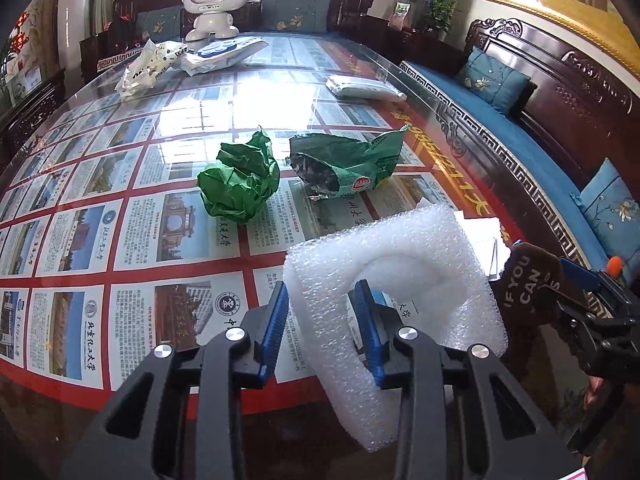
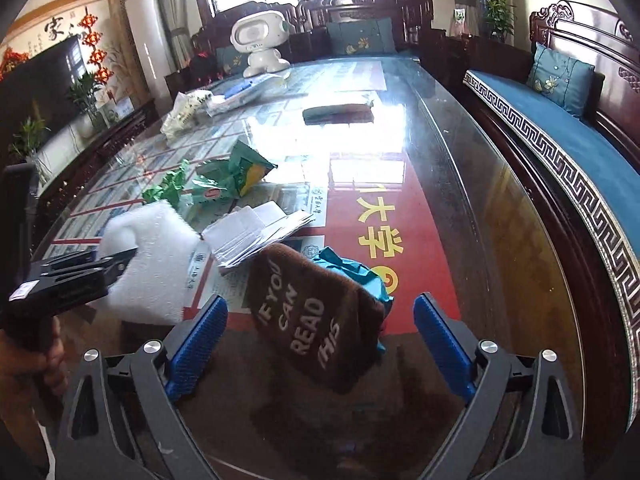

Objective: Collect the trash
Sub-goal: 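Close the left tool on the white foam packaging while the right tool grasps the brown pouch, then lift the foam packaging with the left tool while the right tool lifts the brown pouch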

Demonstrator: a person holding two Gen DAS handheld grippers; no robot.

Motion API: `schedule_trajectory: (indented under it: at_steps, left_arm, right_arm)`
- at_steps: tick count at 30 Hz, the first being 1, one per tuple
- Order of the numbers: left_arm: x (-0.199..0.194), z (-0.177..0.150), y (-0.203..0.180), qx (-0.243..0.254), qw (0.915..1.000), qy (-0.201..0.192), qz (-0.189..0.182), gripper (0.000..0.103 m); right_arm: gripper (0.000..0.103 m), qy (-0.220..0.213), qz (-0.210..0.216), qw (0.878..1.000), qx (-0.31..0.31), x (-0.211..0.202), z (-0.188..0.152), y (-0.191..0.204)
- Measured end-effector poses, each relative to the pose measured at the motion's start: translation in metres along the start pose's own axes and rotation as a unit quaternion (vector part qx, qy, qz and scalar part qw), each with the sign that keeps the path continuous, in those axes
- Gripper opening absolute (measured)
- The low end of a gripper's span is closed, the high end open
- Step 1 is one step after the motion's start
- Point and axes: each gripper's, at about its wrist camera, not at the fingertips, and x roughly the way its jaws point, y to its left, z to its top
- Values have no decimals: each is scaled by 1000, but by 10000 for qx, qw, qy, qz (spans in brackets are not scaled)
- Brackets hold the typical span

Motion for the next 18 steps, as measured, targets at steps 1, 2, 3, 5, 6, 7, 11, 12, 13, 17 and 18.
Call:
schedule_trajectory:
  at_steps: [1, 2, 3, 5, 6, 7, 11, 12, 13, 17, 18]
  left_arm:
    - [-1, 0, 1, -9, 10000, -2, -11, 36]
    - [-1, 0, 1, -26, 10000, -4, -23, 36]
    - [-2, -1, 2, -39, 10000, -2, -32, 36]
    - [-3, -1, 3, -44, 10000, -8, -30, 36]
    - [-4, -2, 2, -39, 10000, -11, -11, 36]
    - [-4, -2, 3, -41, 10000, -13, -11, 36]
    - [-8, -6, 4, -70, 10000, -25, -52, 36]
    - [-9, -6, 4, -85, 9999, -29, -69, 36]
    - [-11, -8, 4, -98, 9999, -30, -91, 36]
    - [-19, -13, 4, -105, 9998, -56, -140, 36]
    - [-21, -15, 4, -98, 9998, -64, -148, 36]
  right_arm:
    - [81, 87, -47, 10000, -8, 4, 1, 0]
    - [77, 153, -111, 9998, 1, 6, 0, 0]
    - [67, 251, -168, 9995, 11, 9, 0, 0]
    - [51, 315, -235, 9992, -3, 12, -2, -1]
    - [48, 278, -285, 9992, -14, 10, -3, -1]
    - [44, 223, -333, 9992, -45, 9, -4, 0]
    - [39, -19, -294, 9995, -98, -4, -9, 2]
    - [39, -70, -283, 9995, -111, -7, -9, 3]
    - [39, -109, -280, 9995, -137, -9, -10, 4]
    - [39, -288, -134, 9991, -284, -23, -17, 10]
    - [39, -334, -133, 9987, -370, -27, -19, 14]
